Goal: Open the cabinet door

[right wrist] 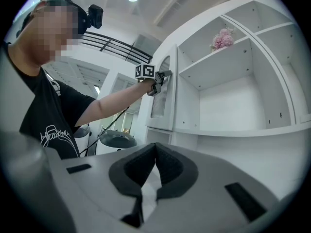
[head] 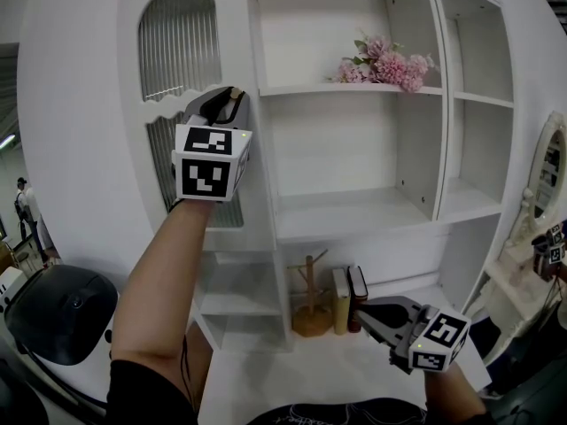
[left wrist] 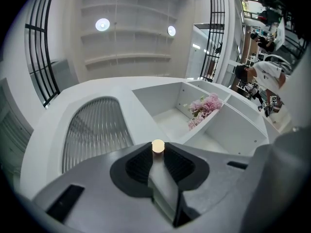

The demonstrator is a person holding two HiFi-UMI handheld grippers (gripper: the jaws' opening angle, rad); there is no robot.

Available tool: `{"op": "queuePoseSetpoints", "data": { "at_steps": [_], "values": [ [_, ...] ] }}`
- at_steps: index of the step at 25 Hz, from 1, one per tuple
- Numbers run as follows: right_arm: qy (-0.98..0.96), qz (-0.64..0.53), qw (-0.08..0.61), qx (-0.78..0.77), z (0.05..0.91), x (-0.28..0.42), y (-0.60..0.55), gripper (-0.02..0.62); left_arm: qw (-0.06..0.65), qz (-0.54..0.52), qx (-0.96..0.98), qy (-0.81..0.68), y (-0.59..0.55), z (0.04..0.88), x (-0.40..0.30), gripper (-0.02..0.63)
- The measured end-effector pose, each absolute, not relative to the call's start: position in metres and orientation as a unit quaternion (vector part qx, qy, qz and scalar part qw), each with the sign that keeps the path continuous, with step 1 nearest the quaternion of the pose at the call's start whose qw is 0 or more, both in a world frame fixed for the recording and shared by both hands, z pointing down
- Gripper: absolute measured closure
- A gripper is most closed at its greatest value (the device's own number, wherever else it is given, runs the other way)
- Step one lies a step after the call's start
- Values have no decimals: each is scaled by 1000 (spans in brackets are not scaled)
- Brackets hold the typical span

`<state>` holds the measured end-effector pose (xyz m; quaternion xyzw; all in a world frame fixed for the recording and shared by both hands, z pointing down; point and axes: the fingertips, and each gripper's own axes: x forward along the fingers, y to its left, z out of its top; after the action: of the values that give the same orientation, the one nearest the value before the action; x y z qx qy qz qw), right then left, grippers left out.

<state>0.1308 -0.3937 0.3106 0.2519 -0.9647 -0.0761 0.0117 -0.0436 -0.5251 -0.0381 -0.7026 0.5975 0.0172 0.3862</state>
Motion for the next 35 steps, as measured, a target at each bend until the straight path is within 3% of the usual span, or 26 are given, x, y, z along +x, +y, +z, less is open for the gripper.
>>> {"op": "queuePoseSetpoints", "data": {
  "at_steps": [35],
  "values": [
    [-953, -42, -2, 301, 303, 84, -338, 591, 391, 44, -755, 525, -452, -39, -56, 532]
  ]
}}
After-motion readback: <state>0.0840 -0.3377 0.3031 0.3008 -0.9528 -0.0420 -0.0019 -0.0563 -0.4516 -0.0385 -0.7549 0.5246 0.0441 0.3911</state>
